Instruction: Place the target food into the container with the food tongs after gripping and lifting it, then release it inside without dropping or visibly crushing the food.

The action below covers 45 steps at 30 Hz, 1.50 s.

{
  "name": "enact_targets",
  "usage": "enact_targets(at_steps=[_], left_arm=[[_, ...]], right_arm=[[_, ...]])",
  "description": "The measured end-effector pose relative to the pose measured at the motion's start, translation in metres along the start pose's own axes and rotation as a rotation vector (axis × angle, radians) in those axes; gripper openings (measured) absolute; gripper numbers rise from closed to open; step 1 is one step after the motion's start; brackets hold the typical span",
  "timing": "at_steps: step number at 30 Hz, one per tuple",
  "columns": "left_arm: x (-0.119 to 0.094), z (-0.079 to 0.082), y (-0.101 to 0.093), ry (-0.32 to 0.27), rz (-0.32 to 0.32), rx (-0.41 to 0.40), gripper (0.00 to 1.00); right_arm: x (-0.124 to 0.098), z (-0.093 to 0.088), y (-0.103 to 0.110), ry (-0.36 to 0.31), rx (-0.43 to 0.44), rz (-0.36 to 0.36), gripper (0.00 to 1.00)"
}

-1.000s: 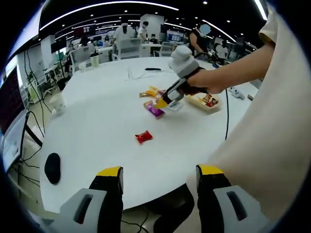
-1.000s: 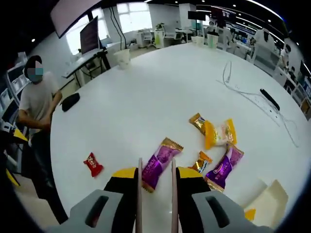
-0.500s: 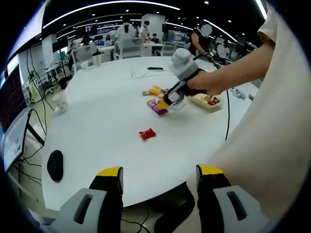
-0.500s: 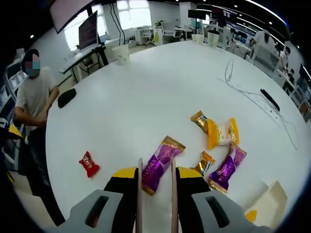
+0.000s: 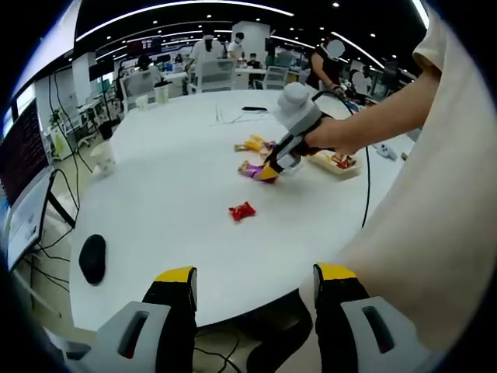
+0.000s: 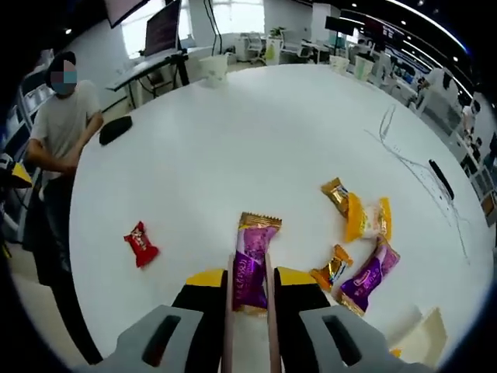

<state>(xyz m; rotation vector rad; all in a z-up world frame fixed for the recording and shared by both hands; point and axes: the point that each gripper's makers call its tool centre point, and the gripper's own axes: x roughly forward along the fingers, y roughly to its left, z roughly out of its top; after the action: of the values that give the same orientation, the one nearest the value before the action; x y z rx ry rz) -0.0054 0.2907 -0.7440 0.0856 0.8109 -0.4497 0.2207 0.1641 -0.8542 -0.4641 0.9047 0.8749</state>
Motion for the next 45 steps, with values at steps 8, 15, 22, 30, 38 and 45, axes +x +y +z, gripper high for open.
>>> enact_targets(at_steps=[8, 15, 22, 30, 38, 45], left_arm=[[0.005, 0.003, -0.007, -0.010, -0.016, 0.003, 0.60], [0.012, 0.008, -0.013, -0.008, -0.051, 0.036, 0.60], [0.019, 0.016, -0.018, -0.015, -0.087, 0.076, 0.60], [0.025, 0.021, -0.027, -0.020, -0.120, 0.111, 0.60], [0.026, 0.023, -0.033, -0.022, -0.137, 0.135, 0.60], [0.026, 0.025, -0.042, -0.026, -0.155, 0.158, 0.60]], right_arm=[[-0.013, 0.000, -0.007, -0.043, 0.007, 0.009, 0.20], [-0.028, 0.000, -0.011, -0.075, 0.081, -0.008, 0.20], [-0.050, 0.006, -0.017, -0.130, 0.123, -0.016, 0.20], [-0.072, 0.018, -0.022, -0.203, 0.158, -0.027, 0.20], [-0.091, 0.027, -0.022, -0.266, 0.191, -0.012, 0.20], [-0.107, 0.028, -0.017, -0.294, 0.192, -0.014, 0.20]])
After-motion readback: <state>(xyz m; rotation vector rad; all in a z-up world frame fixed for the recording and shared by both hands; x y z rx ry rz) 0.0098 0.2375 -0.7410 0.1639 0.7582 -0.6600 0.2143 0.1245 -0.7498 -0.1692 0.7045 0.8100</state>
